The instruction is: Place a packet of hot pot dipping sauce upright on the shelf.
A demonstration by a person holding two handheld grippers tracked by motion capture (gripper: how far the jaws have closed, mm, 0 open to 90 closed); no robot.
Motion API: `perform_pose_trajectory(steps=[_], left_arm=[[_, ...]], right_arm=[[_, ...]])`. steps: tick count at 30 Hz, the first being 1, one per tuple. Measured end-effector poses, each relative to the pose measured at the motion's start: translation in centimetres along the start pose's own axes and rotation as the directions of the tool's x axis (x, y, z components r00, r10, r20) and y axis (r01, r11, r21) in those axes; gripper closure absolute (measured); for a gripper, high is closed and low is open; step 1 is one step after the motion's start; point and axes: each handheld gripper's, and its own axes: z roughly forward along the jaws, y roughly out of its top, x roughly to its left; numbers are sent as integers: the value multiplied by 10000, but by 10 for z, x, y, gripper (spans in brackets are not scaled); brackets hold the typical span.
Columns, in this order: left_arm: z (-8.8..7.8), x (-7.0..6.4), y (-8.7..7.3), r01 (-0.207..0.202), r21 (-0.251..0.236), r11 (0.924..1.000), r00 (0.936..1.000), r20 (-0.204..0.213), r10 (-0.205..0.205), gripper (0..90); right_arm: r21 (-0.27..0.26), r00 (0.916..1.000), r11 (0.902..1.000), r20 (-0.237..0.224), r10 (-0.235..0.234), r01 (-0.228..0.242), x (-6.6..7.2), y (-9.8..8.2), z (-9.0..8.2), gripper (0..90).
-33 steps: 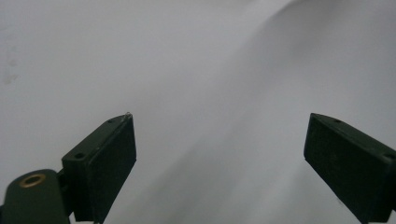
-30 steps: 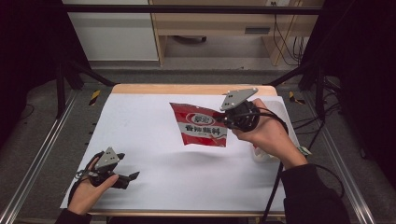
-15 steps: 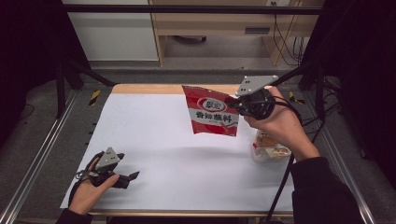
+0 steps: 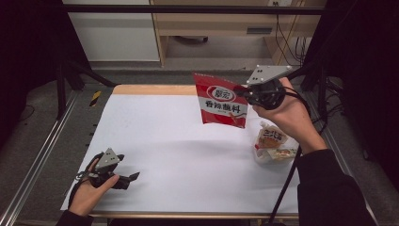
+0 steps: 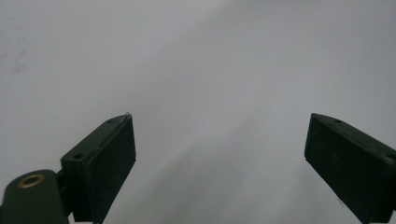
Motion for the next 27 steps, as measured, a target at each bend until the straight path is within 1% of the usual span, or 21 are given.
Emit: perform_pose_trajectory(steps=[6,12,19,20,21,22,23,27], left_arm=[[1,-1,0,-19,31,10000,10000,3,19,86],[1,-1,0,-13,54,10000,10000,24,12,86],[1,-2,0,-50,54,10000,10000,44,50,86],[1,-2,0,-52,58,10000,10000,49,52,86],[1,-2,0,-59,64,10000,10000,55,58,86],[1,-2,0,-60,66,10000,10000,56,60,86],[1,-2,0,-56,63,10000,10000,57,55,86],[1,-1,0,-36,64,10000,10000,51,36,86]], right_arm=[[-155,9994,9997,302,179,-174,-8,-6,-5,900],[-233,9985,9992,445,324,-314,-12,-11,-7,900],[-56,9978,9994,572,331,-328,-14,-17,-3,900],[-31,9981,9995,526,305,-304,-14,-18,-2,900],[72,9976,9995,625,294,-299,-15,-19,-1,900],[142,9963,9990,755,404,-415,-15,-20,0,900],[164,9969,9988,652,451,-462,-16,-21,1,900],[181,9959,9986,771,472,-487,-19,-24,3,900]])
